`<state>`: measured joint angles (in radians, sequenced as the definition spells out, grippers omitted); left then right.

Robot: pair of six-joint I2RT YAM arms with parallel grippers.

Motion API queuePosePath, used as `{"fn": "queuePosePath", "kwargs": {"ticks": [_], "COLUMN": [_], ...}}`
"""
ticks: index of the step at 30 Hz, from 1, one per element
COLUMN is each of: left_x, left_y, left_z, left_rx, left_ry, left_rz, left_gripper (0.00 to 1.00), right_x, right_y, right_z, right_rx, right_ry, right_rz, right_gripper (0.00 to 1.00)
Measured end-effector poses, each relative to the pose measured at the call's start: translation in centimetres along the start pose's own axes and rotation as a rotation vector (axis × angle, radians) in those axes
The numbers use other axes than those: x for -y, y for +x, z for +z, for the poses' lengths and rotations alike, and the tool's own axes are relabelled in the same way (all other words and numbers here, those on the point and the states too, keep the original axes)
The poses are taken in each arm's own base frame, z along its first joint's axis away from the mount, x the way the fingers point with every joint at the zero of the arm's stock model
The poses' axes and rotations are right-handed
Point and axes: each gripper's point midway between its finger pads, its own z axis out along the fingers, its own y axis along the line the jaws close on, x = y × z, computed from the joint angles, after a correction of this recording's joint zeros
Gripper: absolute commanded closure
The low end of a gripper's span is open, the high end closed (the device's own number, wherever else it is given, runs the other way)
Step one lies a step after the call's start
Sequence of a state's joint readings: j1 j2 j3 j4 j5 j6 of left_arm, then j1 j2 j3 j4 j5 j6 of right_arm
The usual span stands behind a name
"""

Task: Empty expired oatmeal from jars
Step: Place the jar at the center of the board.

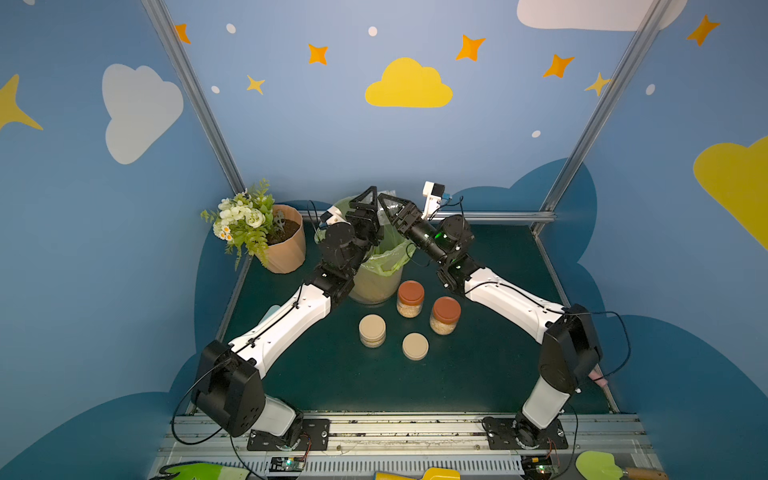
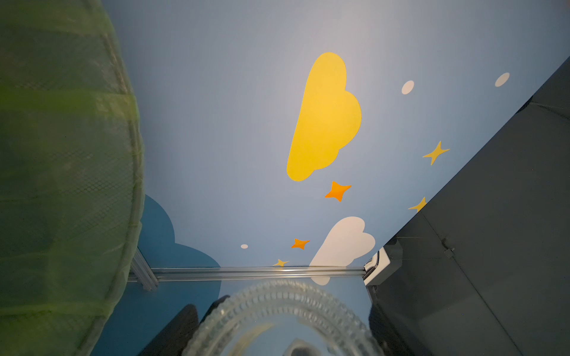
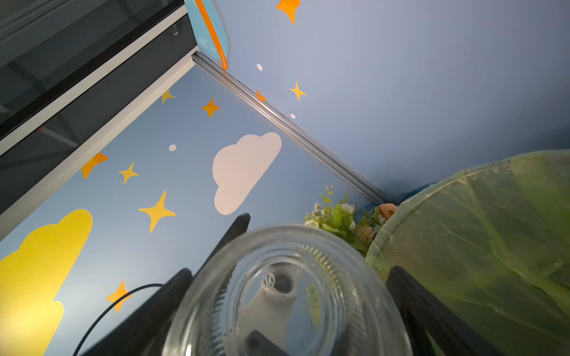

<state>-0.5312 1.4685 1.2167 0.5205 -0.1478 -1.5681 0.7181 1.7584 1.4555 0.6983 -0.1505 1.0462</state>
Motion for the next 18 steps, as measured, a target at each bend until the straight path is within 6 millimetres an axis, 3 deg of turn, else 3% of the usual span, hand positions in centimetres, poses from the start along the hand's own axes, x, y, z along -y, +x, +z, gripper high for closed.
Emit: {"fn": "queuePosePath", "kwargs": {"ticks": [10, 18], "left_x": [-1.3, -1.9], "left_y": [0.1, 0.2], "left_z": [0.4, 0.8], "left_rx": [0.006, 0.016], "left_ry": [-0.015, -0.013], "left_rz": [-0.052, -0.087], "left_gripper": [0.80, 0.77], "right_x": [1.3, 1.4], "right_y": [0.1, 0.1], "right_z": [0.8, 0.9], "right_rx": [0.018, 0.023], "right_ry": [0.008, 0.005], "right_rz": [0.030, 0.047], "right_gripper": [0.07, 0.18]}}
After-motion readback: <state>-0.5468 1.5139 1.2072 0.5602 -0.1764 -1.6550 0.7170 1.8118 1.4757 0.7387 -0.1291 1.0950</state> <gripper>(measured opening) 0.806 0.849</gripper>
